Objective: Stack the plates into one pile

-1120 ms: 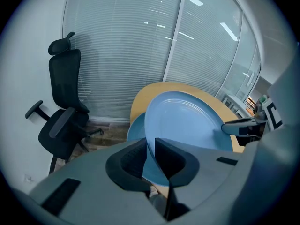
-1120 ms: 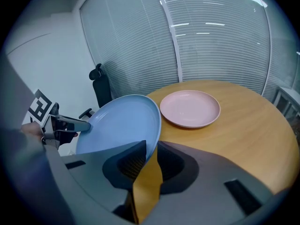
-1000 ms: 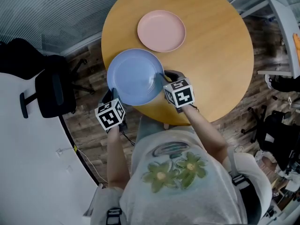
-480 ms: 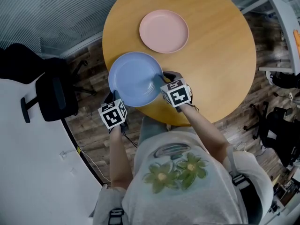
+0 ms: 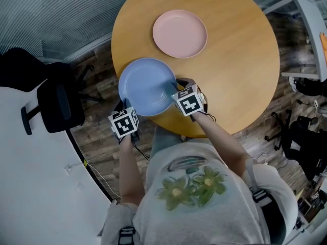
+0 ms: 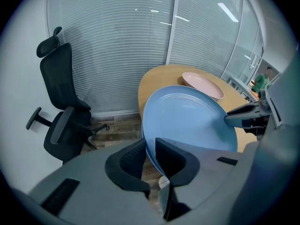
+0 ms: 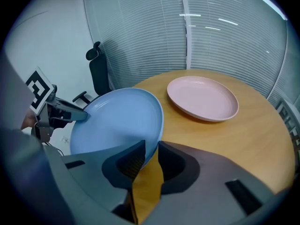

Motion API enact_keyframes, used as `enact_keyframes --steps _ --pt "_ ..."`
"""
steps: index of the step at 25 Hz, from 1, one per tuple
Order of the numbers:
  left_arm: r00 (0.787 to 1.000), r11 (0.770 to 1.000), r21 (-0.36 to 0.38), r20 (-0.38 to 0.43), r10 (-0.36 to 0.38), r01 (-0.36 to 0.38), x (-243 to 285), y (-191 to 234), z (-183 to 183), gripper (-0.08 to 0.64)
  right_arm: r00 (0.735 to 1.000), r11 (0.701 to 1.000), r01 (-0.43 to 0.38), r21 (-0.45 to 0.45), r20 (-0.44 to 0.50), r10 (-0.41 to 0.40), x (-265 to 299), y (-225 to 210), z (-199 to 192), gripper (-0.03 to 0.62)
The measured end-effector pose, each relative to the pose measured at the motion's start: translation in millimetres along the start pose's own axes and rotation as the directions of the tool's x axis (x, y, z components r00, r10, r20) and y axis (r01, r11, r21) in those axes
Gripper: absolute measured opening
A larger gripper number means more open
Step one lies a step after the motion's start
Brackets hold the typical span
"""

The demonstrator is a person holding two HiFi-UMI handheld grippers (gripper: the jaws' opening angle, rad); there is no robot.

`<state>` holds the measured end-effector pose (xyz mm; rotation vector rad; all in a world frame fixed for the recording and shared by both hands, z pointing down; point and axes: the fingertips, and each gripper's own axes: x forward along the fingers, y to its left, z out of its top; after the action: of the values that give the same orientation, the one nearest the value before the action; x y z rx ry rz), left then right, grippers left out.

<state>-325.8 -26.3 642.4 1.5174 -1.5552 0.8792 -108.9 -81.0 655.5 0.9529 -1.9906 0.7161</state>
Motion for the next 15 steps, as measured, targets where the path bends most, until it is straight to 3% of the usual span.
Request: enact_keyframes --steps 15 --pt "0.999 0.999 0.032 -0.032 0.029 -0.028 10.2 4.6 -9.2 0.072 1.0 0.998 0.009 -0.063 -0.024 -0.011 6.3 3.6 -1.9 0.095"
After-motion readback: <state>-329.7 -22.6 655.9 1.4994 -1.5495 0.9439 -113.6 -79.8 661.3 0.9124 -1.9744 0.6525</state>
